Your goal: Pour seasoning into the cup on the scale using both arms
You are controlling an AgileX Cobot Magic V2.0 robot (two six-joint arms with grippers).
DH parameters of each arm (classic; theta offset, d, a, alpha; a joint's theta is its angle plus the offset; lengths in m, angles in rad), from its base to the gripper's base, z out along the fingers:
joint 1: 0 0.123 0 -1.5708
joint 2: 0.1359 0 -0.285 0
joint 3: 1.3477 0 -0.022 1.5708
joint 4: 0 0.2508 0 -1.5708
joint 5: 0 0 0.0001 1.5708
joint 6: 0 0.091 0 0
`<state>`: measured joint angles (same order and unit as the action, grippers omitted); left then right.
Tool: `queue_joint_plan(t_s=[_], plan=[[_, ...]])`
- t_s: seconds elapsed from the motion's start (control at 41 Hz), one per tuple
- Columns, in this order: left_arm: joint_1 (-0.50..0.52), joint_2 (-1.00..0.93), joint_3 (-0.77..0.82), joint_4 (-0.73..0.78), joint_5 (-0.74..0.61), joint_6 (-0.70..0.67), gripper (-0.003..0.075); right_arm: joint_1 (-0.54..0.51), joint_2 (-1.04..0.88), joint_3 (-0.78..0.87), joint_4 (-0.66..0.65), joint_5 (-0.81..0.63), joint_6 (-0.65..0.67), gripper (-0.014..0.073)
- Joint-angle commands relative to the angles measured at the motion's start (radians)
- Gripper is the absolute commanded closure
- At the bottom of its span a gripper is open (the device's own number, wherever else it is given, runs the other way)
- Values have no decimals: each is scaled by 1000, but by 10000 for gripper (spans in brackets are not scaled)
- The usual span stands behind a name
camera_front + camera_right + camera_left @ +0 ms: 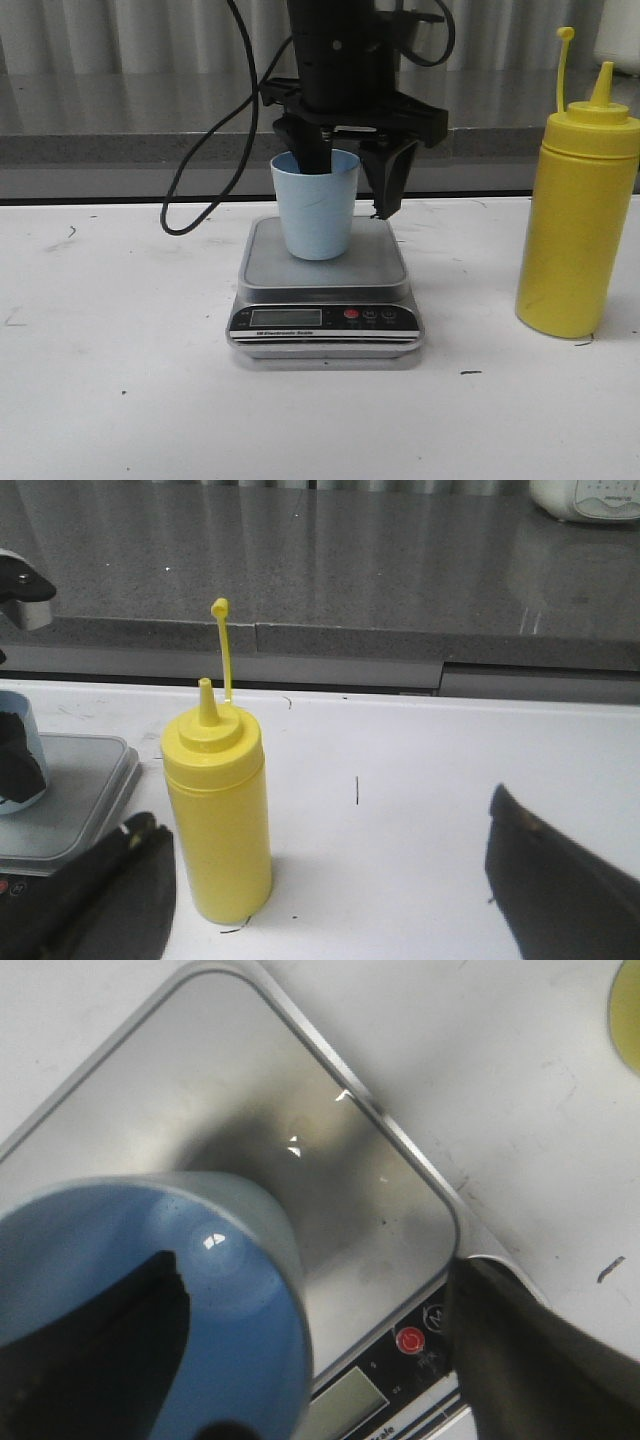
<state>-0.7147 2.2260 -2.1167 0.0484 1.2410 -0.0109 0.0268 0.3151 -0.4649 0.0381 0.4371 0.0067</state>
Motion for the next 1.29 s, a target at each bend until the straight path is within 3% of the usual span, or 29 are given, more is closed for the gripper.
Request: queue_joint_plan(t_s=[0.0, 0.488, 0.586, 0.781, 0.903, 1.099, 1.27], plan=[[-6, -70, -29, -4, 23, 0, 199, -1, 17, -28, -4, -75, 0, -48], [-6, -226, -27, -12, 24, 0, 214, -1, 17, -28, -4, -75, 0, -48], [-6, -273, -7, -12, 24, 0, 293, -1, 17, -28, -4, -75, 0, -48], [6, -375, 78, -12, 24, 0, 599, -1, 17, -28, -3, -73, 0, -48], [32, -452, 163, -12, 24, 0, 742, -1, 17, -28, -3, -73, 0, -48], [119, -583, 342, -12, 10, 0, 740, -1, 17, -28, -3, -73, 0, -48], [261, -751, 589, -48, -128, -13, 740, -1, 17, -28, -3, -73, 0, -48]])
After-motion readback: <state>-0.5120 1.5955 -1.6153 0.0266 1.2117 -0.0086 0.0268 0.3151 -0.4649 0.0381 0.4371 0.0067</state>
